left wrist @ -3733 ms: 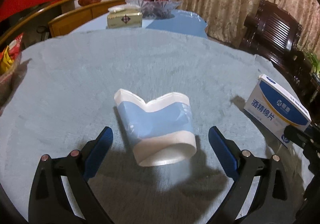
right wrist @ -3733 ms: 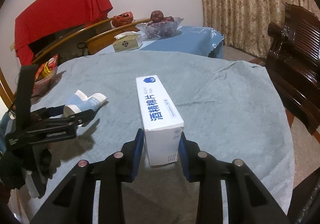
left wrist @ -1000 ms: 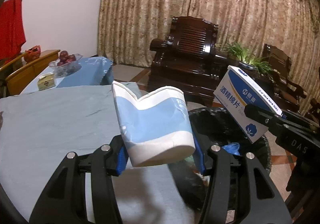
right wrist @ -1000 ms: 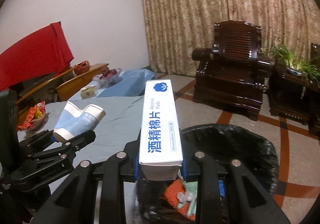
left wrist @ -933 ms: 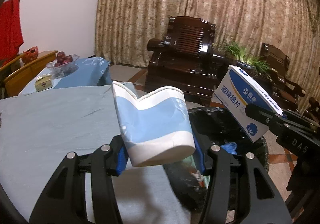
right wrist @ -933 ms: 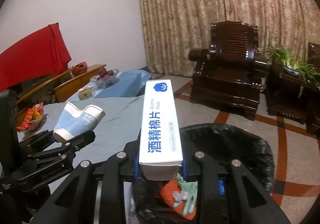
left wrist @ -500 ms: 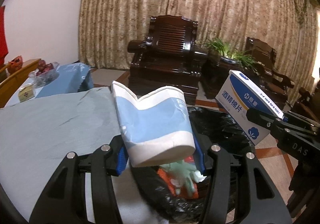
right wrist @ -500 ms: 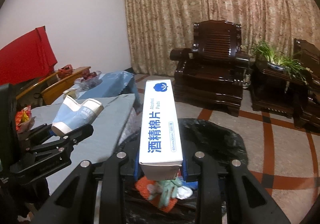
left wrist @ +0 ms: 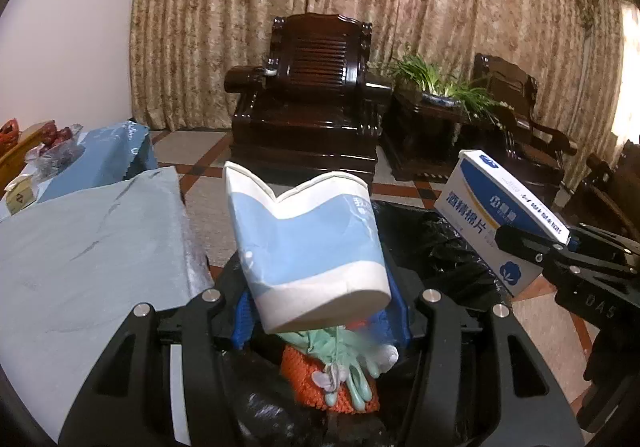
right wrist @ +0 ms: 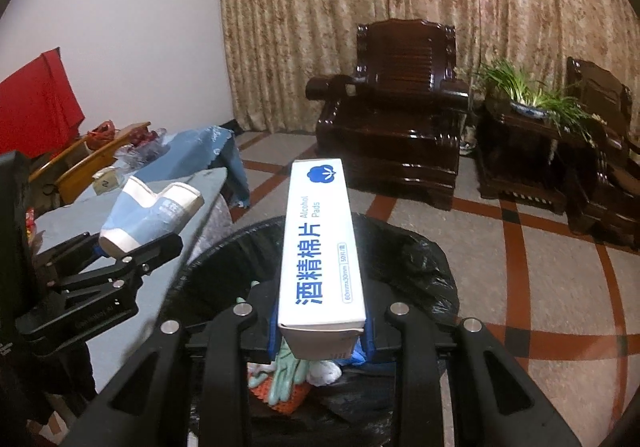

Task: Collect trash
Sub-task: 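Open both grippers to drop the cup and box into the bin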

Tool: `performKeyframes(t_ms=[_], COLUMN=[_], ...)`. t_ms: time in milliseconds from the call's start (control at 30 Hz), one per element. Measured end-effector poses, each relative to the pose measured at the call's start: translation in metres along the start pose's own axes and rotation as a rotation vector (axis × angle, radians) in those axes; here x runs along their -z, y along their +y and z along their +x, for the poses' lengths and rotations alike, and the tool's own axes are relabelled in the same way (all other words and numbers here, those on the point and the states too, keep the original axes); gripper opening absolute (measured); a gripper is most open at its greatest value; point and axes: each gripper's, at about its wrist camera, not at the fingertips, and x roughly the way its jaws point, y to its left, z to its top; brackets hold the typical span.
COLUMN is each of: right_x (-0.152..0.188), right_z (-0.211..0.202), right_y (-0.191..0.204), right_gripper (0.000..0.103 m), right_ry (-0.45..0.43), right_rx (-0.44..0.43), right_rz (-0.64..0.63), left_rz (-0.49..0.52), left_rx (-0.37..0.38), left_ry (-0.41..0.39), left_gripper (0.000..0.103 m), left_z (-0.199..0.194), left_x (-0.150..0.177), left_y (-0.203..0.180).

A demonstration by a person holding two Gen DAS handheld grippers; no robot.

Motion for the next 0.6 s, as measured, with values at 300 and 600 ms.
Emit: performKeyframes(t_ms=[300,600], right_x=[0.004,0.011], right_z=[0.022,0.025], right_y=[-0.015,-0.025], right_gripper=[0.032,0.074], right_ry=[0.033,0.042], right_rx=[0.030,0.080], right_rz=[0.008,0.013], left_rz=[0.001,-0.027], left_rx=[0.030,0.071], left_ry=[0.037,0.060], left_gripper=[0.057,0.082], left_z=[0.036,0.042], left_x=[-0.001,0.002], left_y=[-0.007,0.001])
